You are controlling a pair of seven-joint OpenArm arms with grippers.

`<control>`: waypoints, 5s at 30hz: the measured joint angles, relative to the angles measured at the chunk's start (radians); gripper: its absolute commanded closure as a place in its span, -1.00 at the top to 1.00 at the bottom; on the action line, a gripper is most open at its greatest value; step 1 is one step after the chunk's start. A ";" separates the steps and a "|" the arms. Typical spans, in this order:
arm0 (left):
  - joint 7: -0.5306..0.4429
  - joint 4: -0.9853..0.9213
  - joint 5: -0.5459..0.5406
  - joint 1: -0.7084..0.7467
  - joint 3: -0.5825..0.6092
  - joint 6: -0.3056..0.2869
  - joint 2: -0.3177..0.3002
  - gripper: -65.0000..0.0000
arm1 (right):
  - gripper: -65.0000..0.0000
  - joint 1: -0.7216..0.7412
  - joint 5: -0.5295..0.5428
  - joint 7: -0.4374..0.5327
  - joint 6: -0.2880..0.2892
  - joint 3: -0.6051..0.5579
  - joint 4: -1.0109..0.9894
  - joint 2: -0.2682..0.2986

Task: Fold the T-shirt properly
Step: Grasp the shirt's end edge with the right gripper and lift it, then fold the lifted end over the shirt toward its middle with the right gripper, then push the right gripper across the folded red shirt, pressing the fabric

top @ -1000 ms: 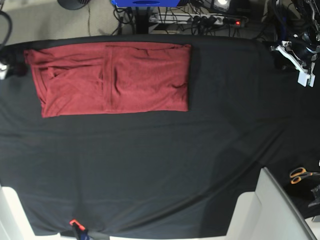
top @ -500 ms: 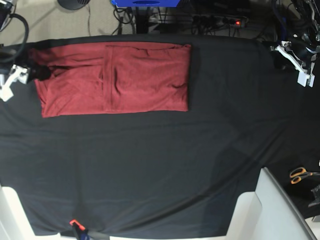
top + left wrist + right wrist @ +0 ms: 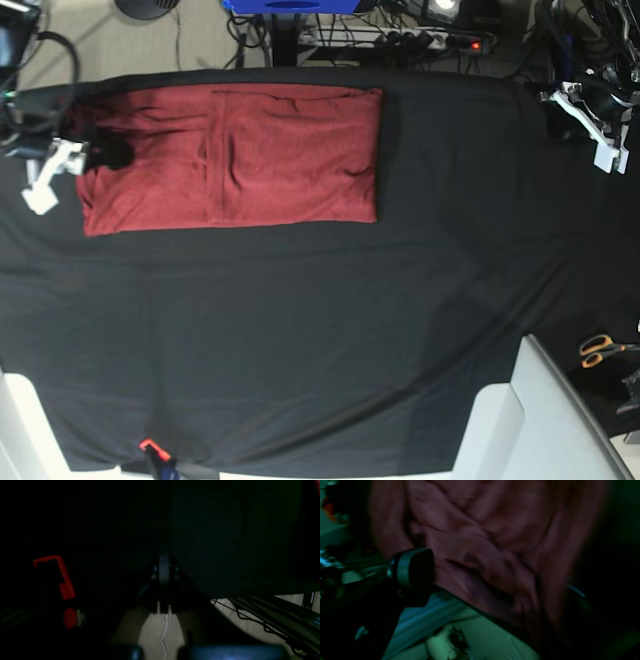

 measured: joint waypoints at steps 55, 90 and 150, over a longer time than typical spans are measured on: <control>0.000 0.000 0.000 0.000 -0.001 0.000 0.002 -1.00 | -1.00 -0.022 -0.087 -0.040 -0.149 -0.519 0.528 -0.103; 0.000 0.000 0.000 0.000 -0.001 0.000 0.002 -1.00 | -1.00 0.075 -0.086 0.069 -0.650 -0.751 0.487 -0.123; -0.003 0.000 0.000 0.016 -0.005 0.000 -0.017 -1.00 | -0.01 0.092 -0.082 0.083 -0.652 -0.832 0.380 -0.201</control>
